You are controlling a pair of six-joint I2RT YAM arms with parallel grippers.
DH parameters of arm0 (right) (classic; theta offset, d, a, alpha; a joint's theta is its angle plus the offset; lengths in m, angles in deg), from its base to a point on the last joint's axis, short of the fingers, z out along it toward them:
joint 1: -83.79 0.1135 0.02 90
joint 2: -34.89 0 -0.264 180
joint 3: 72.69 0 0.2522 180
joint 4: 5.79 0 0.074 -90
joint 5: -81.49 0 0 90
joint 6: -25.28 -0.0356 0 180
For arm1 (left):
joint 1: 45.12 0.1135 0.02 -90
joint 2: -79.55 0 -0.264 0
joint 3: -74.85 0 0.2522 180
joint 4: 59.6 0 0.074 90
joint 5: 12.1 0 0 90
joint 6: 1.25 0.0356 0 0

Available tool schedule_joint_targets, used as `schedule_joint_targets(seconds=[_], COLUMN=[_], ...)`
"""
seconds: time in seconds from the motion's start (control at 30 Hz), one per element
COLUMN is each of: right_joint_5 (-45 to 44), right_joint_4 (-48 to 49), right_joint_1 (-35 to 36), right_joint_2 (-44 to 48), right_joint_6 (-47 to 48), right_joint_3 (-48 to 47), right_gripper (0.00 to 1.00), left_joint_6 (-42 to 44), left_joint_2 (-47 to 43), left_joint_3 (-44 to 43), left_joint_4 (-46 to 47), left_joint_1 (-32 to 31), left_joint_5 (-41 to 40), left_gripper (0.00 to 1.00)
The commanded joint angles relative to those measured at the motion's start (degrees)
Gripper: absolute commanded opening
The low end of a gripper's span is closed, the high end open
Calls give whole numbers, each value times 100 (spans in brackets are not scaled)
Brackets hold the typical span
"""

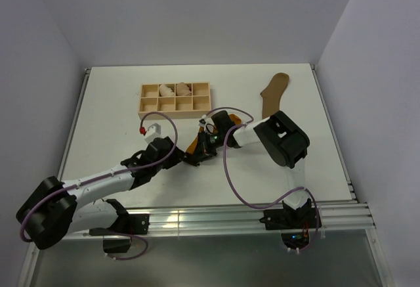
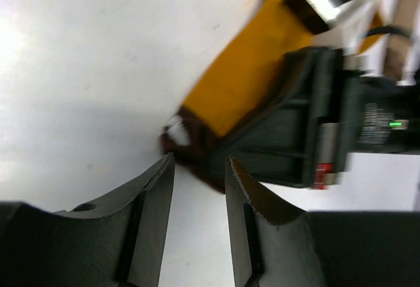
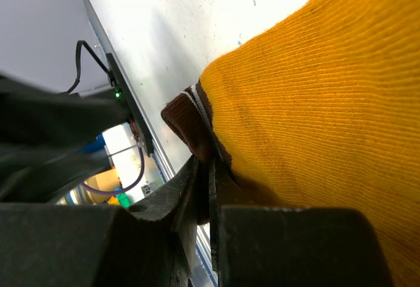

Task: Roll the socks
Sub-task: Roll the sock at the center of the board.

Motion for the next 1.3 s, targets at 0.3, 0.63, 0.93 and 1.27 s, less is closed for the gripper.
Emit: schedule_joint_targets(seconds=[0.3, 0.63, 0.93, 1.27], right_joint_5=[-115, -115, -106, -124], right_joint_4=[94, 120, 94, 85], right_joint_1=[-39, -31, -31, -31], right_joint_2=[-78, -96, -149, -228], right_joint_6=[47, 29, 38, 29], right_joint_3=[-55, -38, -55, -81], right_gripper=[0, 0, 0, 0], left_joint_6=[-322, -67, 92, 179], left_joint_2=[811, 1145, 1163, 1497], left_joint_3=[194, -34, -184, -377], left_joint_4=[435, 681, 831, 981], left_joint_1=[-16, -24, -24, -24], left_joint_5=[232, 162, 241, 329], left_gripper=[30, 23, 23, 22])
